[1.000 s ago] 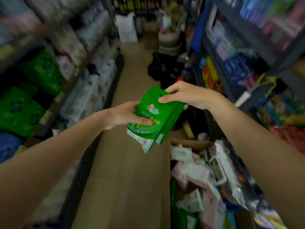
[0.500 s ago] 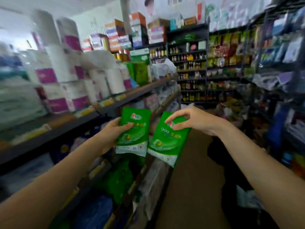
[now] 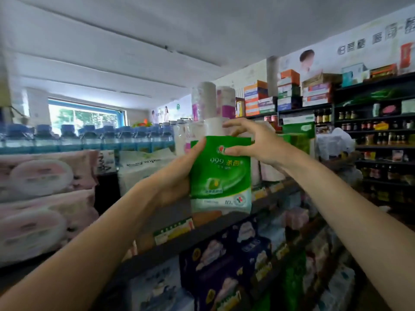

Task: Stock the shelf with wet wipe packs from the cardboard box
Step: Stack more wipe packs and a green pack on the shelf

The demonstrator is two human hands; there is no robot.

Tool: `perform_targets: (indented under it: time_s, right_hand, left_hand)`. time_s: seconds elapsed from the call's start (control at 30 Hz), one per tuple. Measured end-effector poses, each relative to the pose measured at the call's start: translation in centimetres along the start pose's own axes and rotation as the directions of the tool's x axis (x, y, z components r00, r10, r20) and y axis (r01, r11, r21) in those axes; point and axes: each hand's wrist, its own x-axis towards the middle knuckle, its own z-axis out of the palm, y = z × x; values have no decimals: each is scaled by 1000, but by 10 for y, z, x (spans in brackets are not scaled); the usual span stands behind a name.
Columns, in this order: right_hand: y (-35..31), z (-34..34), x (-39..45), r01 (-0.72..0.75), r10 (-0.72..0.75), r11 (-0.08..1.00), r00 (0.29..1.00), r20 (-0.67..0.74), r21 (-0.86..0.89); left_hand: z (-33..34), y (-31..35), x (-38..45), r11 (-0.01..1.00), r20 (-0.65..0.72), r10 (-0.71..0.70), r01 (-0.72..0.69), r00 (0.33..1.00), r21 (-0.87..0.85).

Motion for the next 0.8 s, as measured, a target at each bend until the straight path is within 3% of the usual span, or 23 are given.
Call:
perform_targets:
  time_s: [0.07, 0.13, 0.3, 0.33, 0.4, 0.5, 0.57, 0.67, 0.8]
  right_hand:
    - [4, 13, 33, 65, -65, 996, 998, -17, 55]
    - [7, 27, 64, 131, -131, 991, 990, 52, -5]
    - [-7, 71, 120, 257, -223, 966, 872, 436, -19]
    - [-9, 85, 131, 309, -247, 949, 846, 473, -56]
    - [-10, 115, 153, 428, -309, 896, 795, 522, -122]
    - [-8, 161, 183, 463, -342, 881, 764, 547, -96]
    - [-6, 187, 198, 454, -343, 889, 743, 575, -57]
    - [2, 219, 213, 451, -303, 890, 697, 650, -70]
    - [13, 228, 229, 438, -251, 896, 641, 726, -77]
  left_hand:
    - [-23, 13, 7, 985, -89, 92, -78, 992, 152]
    - [-43, 25, 10, 946, -186, 196, -136, 963, 293]
    - [-90, 37, 2, 759, -259, 279, -47, 925, 650]
    - [-100, 38, -2, 683, -283, 290, 10, 914, 731]
    - [-124, 39, -10, 377, -336, 328, 204, 883, 904]
    - [-160, 42, -25, -163, -447, 327, 515, 833, 842]
    - [-176, 41, -31, -399, -516, 256, 576, 817, 714]
    - [-192, 30, -27, -506, -560, 183, 566, 808, 651]
    - [-210, 20, -16, -497, -585, 152, 573, 797, 651]
